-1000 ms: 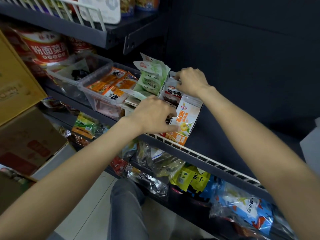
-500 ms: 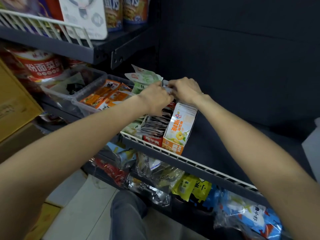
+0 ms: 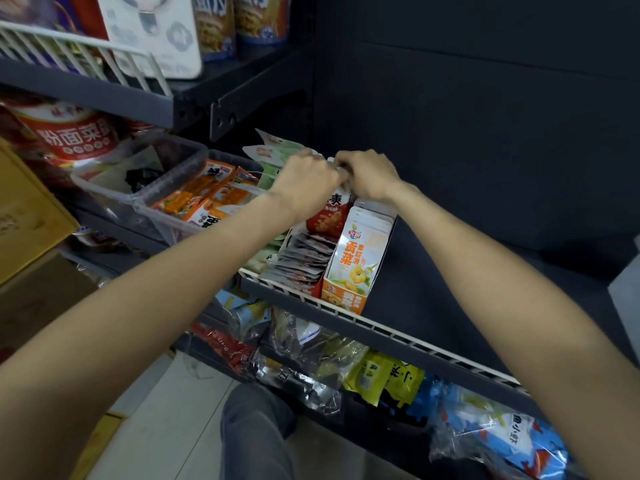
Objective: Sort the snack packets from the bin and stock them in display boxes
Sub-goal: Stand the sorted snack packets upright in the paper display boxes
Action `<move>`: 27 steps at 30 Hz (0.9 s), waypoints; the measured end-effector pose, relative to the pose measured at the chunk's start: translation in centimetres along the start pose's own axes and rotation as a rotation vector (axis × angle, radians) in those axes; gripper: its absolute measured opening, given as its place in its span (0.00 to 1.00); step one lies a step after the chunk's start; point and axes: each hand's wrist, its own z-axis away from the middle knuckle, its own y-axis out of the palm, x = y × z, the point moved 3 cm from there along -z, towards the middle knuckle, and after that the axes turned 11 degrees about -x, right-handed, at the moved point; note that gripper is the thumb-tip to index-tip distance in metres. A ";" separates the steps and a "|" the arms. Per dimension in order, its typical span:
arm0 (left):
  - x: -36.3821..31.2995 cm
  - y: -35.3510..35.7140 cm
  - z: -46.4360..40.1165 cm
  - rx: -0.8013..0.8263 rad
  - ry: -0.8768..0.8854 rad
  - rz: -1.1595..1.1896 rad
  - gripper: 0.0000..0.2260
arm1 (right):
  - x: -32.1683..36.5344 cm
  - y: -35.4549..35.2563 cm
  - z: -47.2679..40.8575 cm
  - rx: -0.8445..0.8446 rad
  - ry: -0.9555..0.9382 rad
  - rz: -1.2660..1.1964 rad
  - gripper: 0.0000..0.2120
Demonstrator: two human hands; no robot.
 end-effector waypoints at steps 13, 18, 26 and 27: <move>-0.1 2.8 -1.0 0.012 -0.406 0.313 0.17 | -2.1 -2.2 1.5 -0.137 0.009 -0.350 0.17; -0.7 1.4 -0.6 -0.066 -0.360 0.278 0.19 | -0.4 -1.3 2.1 -0.165 -0.064 -0.064 0.19; 1.3 -1.7 5.1 0.289 0.052 0.574 0.18 | 0.1 -0.6 2.2 -0.245 -0.071 -0.080 0.16; 1.3 -1.2 5.3 0.380 0.086 0.508 0.22 | 0.4 -0.5 2.2 -0.258 -0.078 -0.094 0.16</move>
